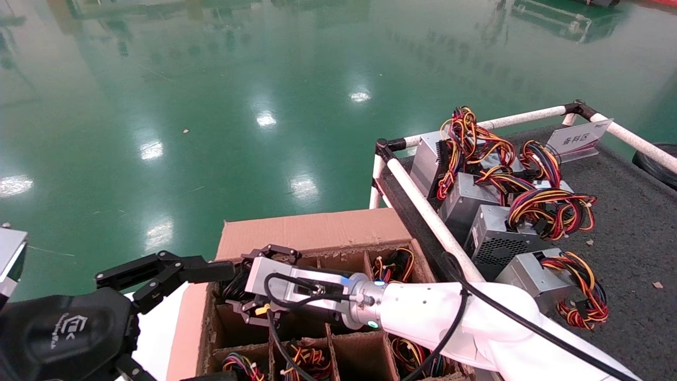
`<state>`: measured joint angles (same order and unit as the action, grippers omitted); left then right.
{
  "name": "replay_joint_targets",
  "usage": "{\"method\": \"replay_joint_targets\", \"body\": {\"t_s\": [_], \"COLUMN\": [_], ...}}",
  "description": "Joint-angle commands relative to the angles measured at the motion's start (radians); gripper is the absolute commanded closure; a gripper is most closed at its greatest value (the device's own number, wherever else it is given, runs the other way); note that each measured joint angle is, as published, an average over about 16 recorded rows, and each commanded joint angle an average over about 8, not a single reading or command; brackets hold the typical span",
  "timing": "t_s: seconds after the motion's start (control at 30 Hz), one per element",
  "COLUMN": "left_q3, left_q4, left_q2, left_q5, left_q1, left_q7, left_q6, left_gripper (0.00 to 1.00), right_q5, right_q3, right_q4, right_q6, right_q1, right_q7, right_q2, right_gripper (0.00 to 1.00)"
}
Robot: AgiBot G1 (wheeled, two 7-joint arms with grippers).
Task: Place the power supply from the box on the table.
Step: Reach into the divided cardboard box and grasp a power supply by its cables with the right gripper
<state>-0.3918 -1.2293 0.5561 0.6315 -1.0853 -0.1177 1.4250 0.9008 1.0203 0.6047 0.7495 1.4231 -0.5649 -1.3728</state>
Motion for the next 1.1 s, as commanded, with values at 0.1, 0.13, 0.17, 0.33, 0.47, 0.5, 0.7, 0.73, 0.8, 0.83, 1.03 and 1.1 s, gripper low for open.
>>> {"method": "replay_joint_targets", "body": {"t_s": [0.1, 0.13, 0.17, 0.33, 0.47, 0.5, 0.7, 0.73, 0.8, 0.83, 1.03, 1.1], "left_q3": [0.0, 0.0, 0.0, 0.0, 0.0, 0.0, 0.0, 0.0, 0.0, 0.0, 0.0, 0.0], "left_q4": [0.0, 0.0, 0.0, 0.0, 0.0, 0.0, 0.0, 0.0, 0.0, 0.0, 0.0, 0.0], "left_q2": [0.0, 0.0, 0.0, 0.0, 0.0, 0.0, 0.0, 0.0, 0.0, 0.0, 0.0, 0.0], "left_q5": [0.0, 0.0, 0.0, 0.0, 0.0, 0.0, 0.0, 0.0, 0.0, 0.0, 0.0, 0.0], "left_q1": [0.0, 0.0, 0.0, 0.0, 0.0, 0.0, 0.0, 0.0, 0.0, 0.0, 0.0, 0.0], "left_q7": [0.0, 0.0, 0.0, 0.0, 0.0, 0.0, 0.0, 0.0, 0.0, 0.0, 0.0, 0.0], "left_q6": [0.0, 0.0, 0.0, 0.0, 0.0, 0.0, 0.0, 0.0, 0.0, 0.0, 0.0, 0.0], "left_gripper": [0.0, 0.0, 0.0, 0.0, 0.0, 0.0, 0.0, 0.0, 0.0, 0.0, 0.0, 0.0], "right_q5": [-0.042, -0.053, -0.065, -0.122, -0.165, -0.176, -0.25, -0.263, -0.291, -0.305, -0.384, -0.407], "right_q3": [0.053, 0.063, 0.072, 0.115, 0.143, 0.149, 0.163, 0.162, 0.159, 0.157, 0.135, 0.126], "right_q4": [0.003, 0.004, 0.004, 0.003, -0.006, -0.01, -0.042, -0.048, -0.062, -0.07, -0.124, -0.142], "right_q6": [-0.036, -0.042, -0.047, -0.063, -0.058, -0.054, -0.011, 0.001, 0.028, 0.043, 0.145, 0.18], "right_q1": [0.01, 0.012, 0.015, 0.027, 0.038, 0.041, 0.066, 0.071, 0.081, 0.086, 0.126, 0.143], "right_q7": [-0.004, -0.006, -0.008, -0.013, -0.014, -0.014, -0.006, -0.004, 0.003, 0.008, 0.042, 0.057], "right_q2": [0.001, 0.001, 0.001, 0.001, 0.003, 0.004, 0.008, 0.01, 0.012, 0.014, 0.023, 0.028], "right_gripper": [1.0, 1.0, 1.0, 1.0, 1.0, 1.0, 1.0, 1.0, 1.0, 1.0, 1.0, 1.0]}}
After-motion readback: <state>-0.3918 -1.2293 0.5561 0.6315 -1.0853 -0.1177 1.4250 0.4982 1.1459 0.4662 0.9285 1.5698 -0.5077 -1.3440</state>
